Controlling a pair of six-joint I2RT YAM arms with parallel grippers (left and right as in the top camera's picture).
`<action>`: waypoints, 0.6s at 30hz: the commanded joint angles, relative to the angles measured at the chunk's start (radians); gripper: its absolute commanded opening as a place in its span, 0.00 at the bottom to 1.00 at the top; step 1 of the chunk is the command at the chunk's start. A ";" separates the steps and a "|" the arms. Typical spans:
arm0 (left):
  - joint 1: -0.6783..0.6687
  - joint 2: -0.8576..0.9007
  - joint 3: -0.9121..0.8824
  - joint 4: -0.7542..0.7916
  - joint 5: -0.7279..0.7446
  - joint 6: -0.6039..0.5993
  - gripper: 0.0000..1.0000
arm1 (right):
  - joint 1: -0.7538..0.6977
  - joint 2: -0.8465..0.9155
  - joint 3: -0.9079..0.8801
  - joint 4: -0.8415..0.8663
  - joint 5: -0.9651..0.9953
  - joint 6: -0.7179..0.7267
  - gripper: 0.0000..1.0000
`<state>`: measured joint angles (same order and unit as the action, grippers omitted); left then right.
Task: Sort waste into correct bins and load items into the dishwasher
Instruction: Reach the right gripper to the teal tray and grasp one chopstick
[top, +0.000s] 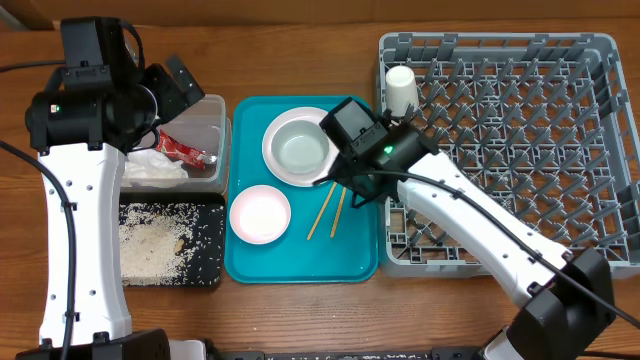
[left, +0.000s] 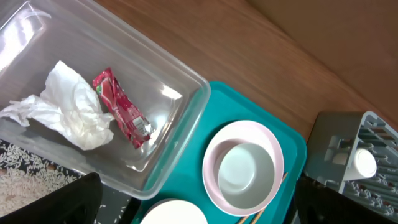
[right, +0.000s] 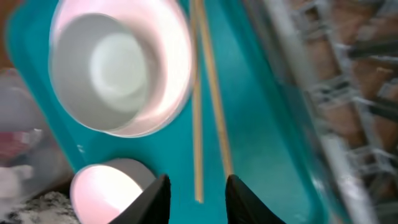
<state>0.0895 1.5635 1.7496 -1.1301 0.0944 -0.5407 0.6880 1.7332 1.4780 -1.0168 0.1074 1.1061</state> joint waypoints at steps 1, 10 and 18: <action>0.002 -0.013 0.019 0.002 0.007 0.013 1.00 | 0.001 -0.020 -0.076 0.082 -0.020 0.021 0.31; 0.002 -0.013 0.019 0.002 0.007 0.013 1.00 | 0.001 0.039 -0.150 0.232 -0.010 0.021 0.22; 0.002 -0.013 0.019 0.002 0.007 0.013 1.00 | 0.001 0.117 -0.150 0.219 -0.061 -0.014 0.26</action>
<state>0.0895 1.5635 1.7496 -1.1301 0.0944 -0.5407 0.6880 1.8336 1.3319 -0.7933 0.0582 1.1076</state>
